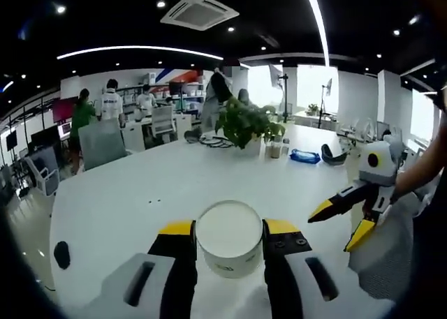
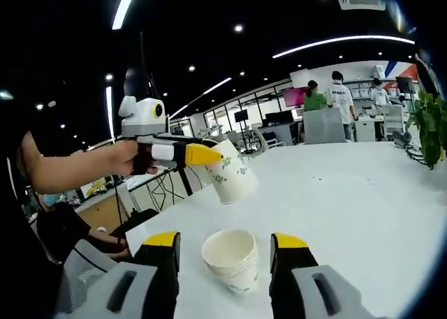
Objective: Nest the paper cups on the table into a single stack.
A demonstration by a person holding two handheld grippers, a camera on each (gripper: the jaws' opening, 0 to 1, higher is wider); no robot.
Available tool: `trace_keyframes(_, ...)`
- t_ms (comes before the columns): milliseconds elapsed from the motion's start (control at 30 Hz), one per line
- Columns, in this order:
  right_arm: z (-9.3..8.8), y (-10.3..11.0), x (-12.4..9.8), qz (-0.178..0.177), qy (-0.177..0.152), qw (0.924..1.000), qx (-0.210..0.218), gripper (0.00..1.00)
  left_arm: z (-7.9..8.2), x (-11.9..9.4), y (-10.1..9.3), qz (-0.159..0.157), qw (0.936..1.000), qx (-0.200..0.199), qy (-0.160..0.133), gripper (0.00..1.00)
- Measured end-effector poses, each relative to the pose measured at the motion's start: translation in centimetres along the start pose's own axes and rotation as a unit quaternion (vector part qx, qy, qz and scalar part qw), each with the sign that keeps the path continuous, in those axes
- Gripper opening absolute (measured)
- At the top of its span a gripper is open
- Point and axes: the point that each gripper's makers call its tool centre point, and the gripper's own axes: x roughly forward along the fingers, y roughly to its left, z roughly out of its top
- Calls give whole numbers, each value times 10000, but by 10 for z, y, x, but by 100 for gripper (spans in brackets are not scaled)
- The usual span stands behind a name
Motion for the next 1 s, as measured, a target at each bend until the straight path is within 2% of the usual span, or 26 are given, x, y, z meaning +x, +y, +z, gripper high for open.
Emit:
trace_keyframes(67,3,2,1,68,-24,10000,58,46,5,-1,-13,-280,9995,71,-114,35)
trace_keyframes(200,7,3,3,146,-97,9997,159,44,7,-4,-35,-611,9979,177,-134,35)
trace_keyframes(367,11,8,4,312,-171,9986,391,42,15,-8,-60,-1108,9930,169,-360,35)
trace_keyframes(467,19,15,3,534,-330,9952,750,41,15,-9,-70,-1309,9903,198,-428,35)
trace_keyframes(567,28,16,1,640,-515,9915,1005,39,17,-11,-77,-1464,9878,119,-513,35)
trace_keyframes(667,31,17,-2,767,-528,9895,1108,33,16,-13,-86,-1681,9842,33,-552,35)
trace_keyframes(733,31,15,-4,748,-523,9892,1144,31,13,-13,-85,-1692,9841,36,-544,35)
trace_keyframes(1000,38,12,-12,767,-666,9846,1423,18,-12,-18,-83,-1777,9838,83,-219,35)
